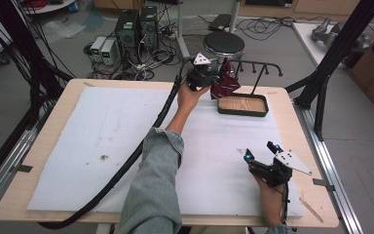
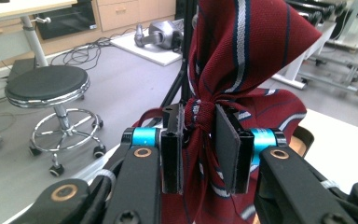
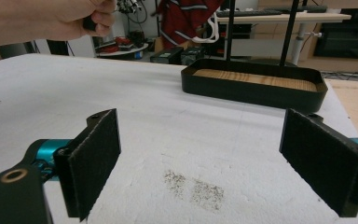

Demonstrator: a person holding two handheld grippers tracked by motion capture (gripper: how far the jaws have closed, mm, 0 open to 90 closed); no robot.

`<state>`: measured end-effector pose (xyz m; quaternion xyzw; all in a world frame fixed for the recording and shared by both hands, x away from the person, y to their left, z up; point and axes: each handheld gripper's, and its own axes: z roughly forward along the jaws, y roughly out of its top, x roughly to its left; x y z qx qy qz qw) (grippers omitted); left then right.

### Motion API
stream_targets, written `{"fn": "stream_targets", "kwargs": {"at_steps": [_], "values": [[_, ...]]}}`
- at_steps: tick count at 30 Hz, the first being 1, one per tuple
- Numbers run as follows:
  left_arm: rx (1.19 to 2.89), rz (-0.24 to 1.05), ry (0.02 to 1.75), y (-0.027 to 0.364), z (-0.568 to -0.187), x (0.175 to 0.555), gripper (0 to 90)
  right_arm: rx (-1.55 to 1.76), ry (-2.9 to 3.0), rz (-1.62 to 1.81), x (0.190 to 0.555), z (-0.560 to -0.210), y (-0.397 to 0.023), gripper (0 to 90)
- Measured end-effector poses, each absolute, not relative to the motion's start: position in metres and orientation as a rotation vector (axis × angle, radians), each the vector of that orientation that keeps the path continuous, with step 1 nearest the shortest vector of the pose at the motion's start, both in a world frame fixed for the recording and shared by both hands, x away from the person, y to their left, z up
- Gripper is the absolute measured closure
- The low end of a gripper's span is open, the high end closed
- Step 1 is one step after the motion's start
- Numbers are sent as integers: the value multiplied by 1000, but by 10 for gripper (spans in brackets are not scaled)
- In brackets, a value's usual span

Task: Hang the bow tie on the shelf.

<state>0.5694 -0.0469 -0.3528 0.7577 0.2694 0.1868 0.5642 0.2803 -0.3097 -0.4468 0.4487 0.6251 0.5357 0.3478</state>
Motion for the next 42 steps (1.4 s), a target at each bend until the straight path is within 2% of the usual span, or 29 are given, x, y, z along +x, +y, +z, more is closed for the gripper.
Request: {"fn": "stream_targets", "kwargs": {"at_steps": [13,28,34,42], "values": [[1771,449,636,-44,-352,567,652,1162,1622,1386,280,-447,-310,116],[1824,548,526,-22,-321,542,544,1165,1627,1379,280,-447,-309,116],[1843,584,478,-1,-300,524,498,1164,1626,1369,280,-447,-309,116],[1807,567,480,41,-277,499,455,1167,1624,1360,280,-447,-309,116]]}}
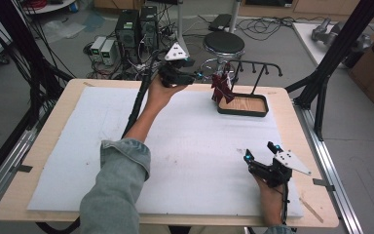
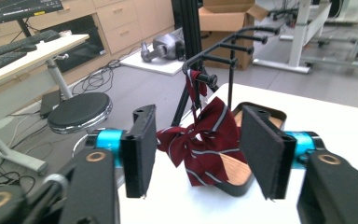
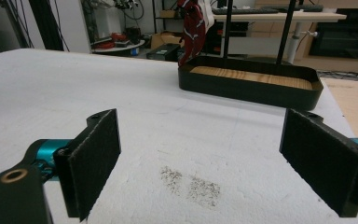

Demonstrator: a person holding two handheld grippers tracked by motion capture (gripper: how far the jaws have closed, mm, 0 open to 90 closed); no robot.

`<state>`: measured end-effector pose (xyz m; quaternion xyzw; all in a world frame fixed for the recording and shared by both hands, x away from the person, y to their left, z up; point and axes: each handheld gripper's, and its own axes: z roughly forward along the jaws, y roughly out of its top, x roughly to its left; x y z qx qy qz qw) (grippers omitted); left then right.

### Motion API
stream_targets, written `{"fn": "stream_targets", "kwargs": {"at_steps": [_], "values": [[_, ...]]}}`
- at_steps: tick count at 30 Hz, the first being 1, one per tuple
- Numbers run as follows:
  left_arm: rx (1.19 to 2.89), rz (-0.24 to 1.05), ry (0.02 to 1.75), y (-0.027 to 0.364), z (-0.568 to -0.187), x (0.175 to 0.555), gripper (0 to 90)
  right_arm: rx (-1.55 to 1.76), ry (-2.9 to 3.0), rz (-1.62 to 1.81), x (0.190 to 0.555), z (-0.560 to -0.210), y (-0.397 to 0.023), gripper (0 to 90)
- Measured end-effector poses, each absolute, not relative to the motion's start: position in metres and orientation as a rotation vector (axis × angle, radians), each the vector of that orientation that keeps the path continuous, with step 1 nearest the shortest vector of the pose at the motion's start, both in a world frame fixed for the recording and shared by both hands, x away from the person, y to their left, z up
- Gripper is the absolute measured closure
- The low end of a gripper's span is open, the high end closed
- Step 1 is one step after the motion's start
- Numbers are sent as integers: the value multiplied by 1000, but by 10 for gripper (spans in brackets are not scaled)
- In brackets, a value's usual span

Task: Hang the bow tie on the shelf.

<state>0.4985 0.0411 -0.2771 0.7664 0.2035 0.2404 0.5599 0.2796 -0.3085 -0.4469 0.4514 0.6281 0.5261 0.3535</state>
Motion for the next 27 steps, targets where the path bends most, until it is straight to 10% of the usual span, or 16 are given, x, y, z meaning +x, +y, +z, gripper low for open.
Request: {"fn": "stream_targets", "kwargs": {"at_steps": [27], "values": [[1662,722,616,204,-260,397,306,1198,1626,1336,283,-448,-309,116]]}}
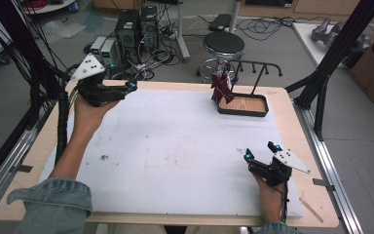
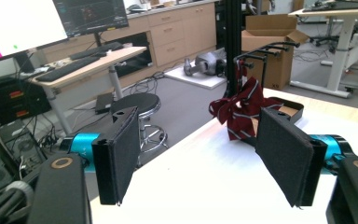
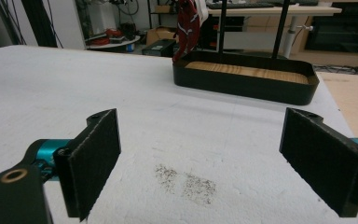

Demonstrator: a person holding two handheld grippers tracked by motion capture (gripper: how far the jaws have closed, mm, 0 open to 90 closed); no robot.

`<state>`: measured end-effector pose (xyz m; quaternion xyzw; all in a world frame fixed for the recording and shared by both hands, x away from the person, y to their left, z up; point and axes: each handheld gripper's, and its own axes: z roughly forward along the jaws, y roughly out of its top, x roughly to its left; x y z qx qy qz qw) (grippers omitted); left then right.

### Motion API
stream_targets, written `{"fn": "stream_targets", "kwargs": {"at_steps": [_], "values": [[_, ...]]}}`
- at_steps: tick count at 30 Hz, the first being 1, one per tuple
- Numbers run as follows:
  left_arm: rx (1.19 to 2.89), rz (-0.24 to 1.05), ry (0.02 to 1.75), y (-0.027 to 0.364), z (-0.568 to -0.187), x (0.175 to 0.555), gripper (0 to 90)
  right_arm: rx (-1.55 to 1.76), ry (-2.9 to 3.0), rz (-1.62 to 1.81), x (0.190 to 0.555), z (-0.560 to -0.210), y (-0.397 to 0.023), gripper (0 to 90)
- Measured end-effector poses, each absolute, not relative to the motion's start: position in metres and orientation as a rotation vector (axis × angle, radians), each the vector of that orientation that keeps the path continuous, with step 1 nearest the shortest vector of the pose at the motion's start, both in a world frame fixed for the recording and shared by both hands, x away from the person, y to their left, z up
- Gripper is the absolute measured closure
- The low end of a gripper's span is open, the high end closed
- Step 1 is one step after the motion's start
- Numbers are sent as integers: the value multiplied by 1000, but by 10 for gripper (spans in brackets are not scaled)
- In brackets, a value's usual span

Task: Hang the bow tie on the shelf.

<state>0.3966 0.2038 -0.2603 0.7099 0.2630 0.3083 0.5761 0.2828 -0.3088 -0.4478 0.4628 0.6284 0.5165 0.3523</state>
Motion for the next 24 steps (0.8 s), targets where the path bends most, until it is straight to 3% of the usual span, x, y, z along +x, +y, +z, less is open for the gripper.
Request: {"fn": "stream_targets", "kwargs": {"at_steps": [7,17,24], "values": [[1634,750,678,236,-272,362,250,1196,1630,1329,283,-448,-308,116],[1582,800,730,271,-296,318,248,1204,1628,1328,283,-448,-308,116],[1508,763,812,296,-319,297,248,1202,1629,1324,283,-448,-308,116]]}}
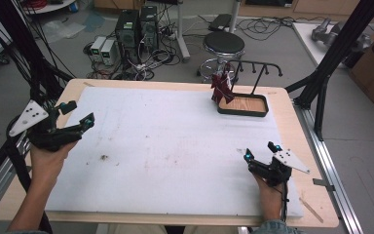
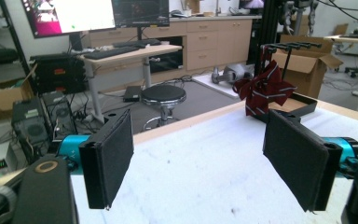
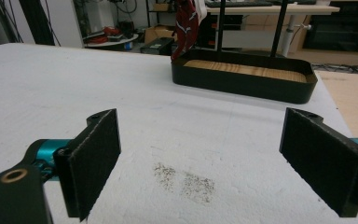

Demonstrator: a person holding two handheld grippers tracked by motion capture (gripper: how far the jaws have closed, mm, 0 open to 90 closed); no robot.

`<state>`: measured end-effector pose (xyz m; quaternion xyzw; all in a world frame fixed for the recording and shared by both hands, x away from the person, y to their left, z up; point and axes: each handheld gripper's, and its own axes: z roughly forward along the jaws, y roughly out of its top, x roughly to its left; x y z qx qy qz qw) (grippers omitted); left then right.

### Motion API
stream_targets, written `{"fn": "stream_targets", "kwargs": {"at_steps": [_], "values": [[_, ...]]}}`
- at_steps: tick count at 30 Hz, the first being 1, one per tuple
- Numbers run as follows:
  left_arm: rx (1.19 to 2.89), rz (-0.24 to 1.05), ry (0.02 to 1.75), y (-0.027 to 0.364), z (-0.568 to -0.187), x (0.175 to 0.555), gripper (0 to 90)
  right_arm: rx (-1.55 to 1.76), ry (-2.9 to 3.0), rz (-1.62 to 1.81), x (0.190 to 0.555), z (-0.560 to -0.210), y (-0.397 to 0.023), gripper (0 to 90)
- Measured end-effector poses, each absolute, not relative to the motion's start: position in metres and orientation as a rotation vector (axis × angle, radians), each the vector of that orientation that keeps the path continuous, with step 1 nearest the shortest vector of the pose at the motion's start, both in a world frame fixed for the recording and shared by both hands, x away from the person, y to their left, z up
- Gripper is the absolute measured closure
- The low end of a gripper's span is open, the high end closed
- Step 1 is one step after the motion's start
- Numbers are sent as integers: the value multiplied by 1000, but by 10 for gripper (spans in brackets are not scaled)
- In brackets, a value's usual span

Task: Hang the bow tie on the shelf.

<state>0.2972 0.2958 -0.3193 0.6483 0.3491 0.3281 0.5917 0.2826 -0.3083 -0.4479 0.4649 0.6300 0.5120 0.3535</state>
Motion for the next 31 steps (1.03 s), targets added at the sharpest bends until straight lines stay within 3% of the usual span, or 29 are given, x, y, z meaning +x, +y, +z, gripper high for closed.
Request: {"fn": "stream_targets", "kwargs": {"at_steps": [16,31], "values": [[1592,787,989,311,-409,262,237,1206,1625,1322,283,-448,-309,116],[1605,775,1022,307,-429,259,220,1206,1624,1320,283,-448,-308,116]]}}
